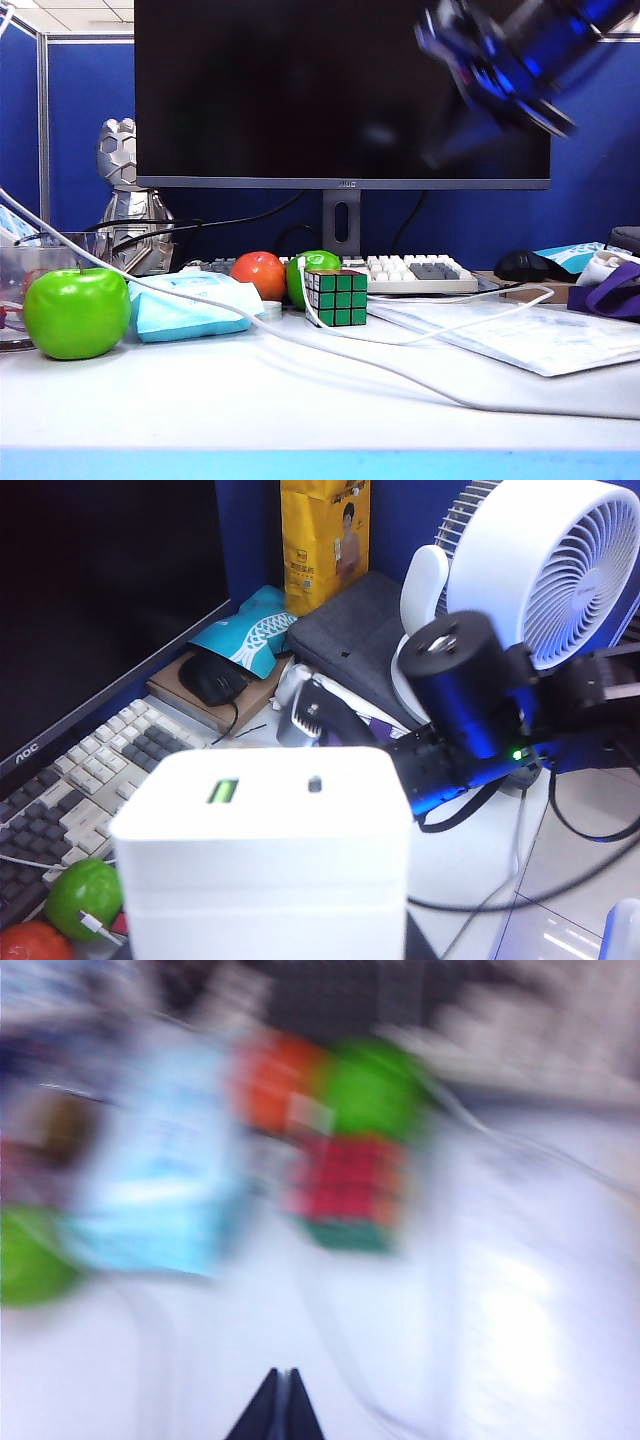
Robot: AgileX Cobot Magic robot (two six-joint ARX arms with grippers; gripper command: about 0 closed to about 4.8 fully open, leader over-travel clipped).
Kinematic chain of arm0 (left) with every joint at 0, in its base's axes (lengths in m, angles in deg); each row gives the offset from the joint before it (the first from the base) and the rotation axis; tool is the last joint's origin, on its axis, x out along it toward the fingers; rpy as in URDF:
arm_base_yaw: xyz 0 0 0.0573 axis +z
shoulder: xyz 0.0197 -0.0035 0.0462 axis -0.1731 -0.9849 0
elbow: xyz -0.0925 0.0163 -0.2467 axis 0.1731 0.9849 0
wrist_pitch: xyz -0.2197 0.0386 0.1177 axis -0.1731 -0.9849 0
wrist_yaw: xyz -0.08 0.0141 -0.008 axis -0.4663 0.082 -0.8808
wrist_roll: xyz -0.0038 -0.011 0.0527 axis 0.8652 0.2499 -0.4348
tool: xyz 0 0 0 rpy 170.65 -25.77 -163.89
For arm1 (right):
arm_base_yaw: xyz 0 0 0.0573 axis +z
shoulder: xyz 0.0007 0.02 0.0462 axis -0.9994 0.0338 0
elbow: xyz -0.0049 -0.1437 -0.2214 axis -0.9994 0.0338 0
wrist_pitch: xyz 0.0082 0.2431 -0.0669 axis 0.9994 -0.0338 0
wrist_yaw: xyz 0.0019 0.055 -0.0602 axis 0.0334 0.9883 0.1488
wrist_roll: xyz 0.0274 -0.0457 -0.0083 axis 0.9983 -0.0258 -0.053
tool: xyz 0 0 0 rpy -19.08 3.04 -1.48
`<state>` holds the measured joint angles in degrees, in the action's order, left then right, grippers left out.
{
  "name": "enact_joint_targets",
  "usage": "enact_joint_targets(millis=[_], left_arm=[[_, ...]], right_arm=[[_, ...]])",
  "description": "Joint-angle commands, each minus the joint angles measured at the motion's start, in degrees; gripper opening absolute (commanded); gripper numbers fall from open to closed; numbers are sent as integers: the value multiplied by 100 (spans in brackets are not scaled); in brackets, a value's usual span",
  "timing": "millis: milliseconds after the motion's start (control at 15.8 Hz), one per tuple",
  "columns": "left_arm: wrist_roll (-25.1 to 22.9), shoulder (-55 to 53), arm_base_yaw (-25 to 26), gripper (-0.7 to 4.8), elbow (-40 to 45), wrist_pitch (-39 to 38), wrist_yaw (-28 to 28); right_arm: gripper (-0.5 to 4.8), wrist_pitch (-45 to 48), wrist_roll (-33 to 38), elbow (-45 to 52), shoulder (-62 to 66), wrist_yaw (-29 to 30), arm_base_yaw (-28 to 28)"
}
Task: Pick up the Type-C charging cable and the charging base, insert one end of the Type-C charger into the corresponding slot on the base, and finally place the plugged-in charger back on the table.
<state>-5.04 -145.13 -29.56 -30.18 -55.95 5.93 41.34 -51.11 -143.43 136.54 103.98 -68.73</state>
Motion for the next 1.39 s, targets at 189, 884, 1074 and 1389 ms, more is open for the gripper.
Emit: enact_joint_targets(millis=[189,884,1074,1389], left_arm=[[20,28,-2,-6,-20,144,-15],[22,28,-2,-6,-20,66,72],[22,28,-4,-6,-20,44,72],[22,28,-4,-6,-17,-11,72]], right_arm=[[286,-271,-1423,-20,614,680,328],[209,-638,-2221,-20,1725,-450,581],[111,-710,-2218,-17,2225,-487,581],[-1,-964,-2221,-20,2035,-713,581]])
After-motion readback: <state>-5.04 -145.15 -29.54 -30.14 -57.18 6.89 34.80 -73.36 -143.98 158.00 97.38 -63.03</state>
